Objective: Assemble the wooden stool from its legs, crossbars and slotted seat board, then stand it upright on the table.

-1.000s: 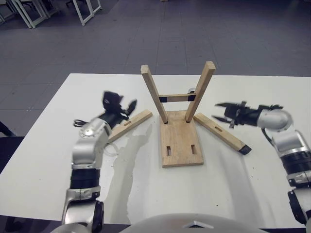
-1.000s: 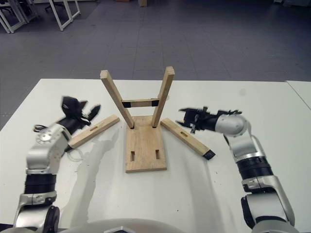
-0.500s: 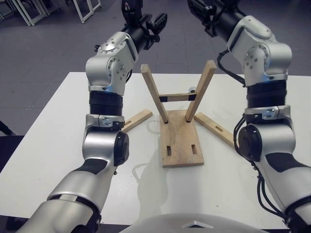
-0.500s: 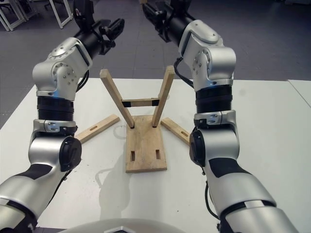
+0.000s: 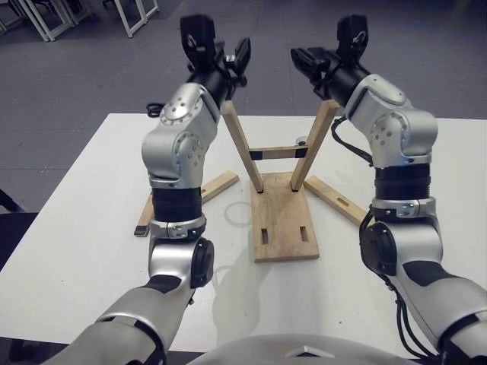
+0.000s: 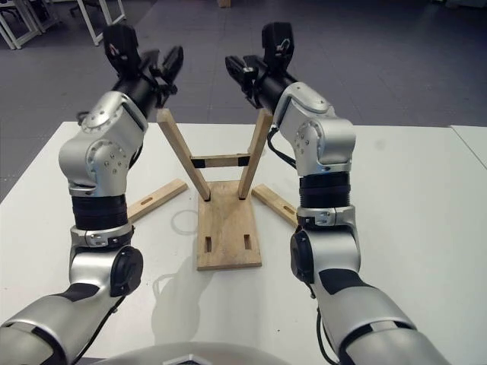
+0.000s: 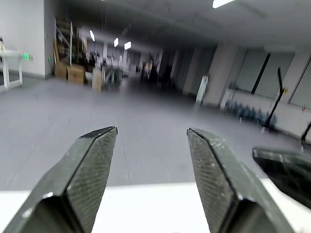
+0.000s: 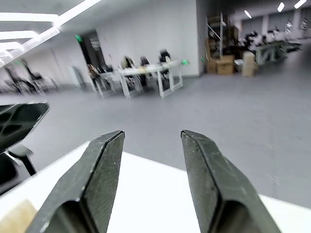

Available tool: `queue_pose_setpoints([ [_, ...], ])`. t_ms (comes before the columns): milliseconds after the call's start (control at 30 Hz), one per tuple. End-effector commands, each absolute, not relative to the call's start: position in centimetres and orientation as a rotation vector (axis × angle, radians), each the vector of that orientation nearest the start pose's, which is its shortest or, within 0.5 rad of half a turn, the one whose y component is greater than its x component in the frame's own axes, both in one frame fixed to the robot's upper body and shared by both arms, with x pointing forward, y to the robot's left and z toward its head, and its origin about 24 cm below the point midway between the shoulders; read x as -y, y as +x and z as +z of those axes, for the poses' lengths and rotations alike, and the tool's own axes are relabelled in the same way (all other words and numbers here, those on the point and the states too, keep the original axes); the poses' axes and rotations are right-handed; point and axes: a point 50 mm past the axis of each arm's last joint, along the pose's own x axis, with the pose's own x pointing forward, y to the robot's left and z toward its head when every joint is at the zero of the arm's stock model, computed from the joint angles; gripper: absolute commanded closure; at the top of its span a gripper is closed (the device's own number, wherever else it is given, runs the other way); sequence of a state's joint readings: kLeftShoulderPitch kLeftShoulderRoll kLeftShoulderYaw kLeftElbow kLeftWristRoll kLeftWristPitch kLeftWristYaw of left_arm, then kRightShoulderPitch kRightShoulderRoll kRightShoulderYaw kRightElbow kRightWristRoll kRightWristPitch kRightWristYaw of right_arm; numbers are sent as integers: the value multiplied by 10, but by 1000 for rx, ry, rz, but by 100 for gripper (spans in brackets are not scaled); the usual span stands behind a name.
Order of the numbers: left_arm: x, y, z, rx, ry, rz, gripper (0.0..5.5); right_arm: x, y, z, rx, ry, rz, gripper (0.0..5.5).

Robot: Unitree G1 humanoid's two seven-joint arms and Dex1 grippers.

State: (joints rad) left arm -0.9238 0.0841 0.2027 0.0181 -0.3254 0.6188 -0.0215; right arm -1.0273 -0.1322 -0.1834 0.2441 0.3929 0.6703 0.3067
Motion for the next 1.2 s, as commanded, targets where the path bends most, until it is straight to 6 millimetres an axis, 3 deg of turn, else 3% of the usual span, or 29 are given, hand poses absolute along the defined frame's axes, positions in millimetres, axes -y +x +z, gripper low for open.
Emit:
queue_pose_setpoints([
  [33,-125,346,319,461,-238,-255,281,109,358,327,367,264,616,334],
  [100,-130,347,326,484,-216,-226,281,114,356,339,413,257,602,334],
  [167,-132,353,314,442,-205,-213,281,116,362,329,385,224,579,334],
  [200,-132,358,298,388,-206,-207,281,114,368,312,329,199,574,334],
  [300,-125,368,234,173,-248,-231,281,107,382,235,86,137,569,334],
  [367,-113,366,179,-18,-285,-254,281,108,381,170,-105,103,565,334],
  [400,-110,358,141,-145,-282,-241,281,110,377,145,-185,96,570,334],
  [433,-108,347,110,-247,-294,-229,281,110,373,133,-220,107,583,334],
  [500,-111,335,86,-324,-278,-219,281,111,374,147,-186,147,601,334],
  [567,-122,341,99,-262,-228,-197,281,112,376,178,-99,182,609,334],
  [633,-133,351,131,-119,-186,-175,281,114,375,203,-20,209,615,334],
  [700,-136,355,180,76,-150,-197,281,118,371,225,51,230,617,334],
  [867,-126,333,275,466,-159,-310,281,131,364,270,191,265,588,334],
  [967,-132,316,307,600,-151,-322,281,144,361,285,247,278,544,334],
  [1033,-153,311,301,582,-119,-272,281,162,361,280,253,289,476,334],
  [1133,-198,303,248,414,-59,-167,281,193,352,244,199,277,359,334],
  [1200,-216,291,218,338,-48,-152,281,207,342,220,156,229,308,334],
])
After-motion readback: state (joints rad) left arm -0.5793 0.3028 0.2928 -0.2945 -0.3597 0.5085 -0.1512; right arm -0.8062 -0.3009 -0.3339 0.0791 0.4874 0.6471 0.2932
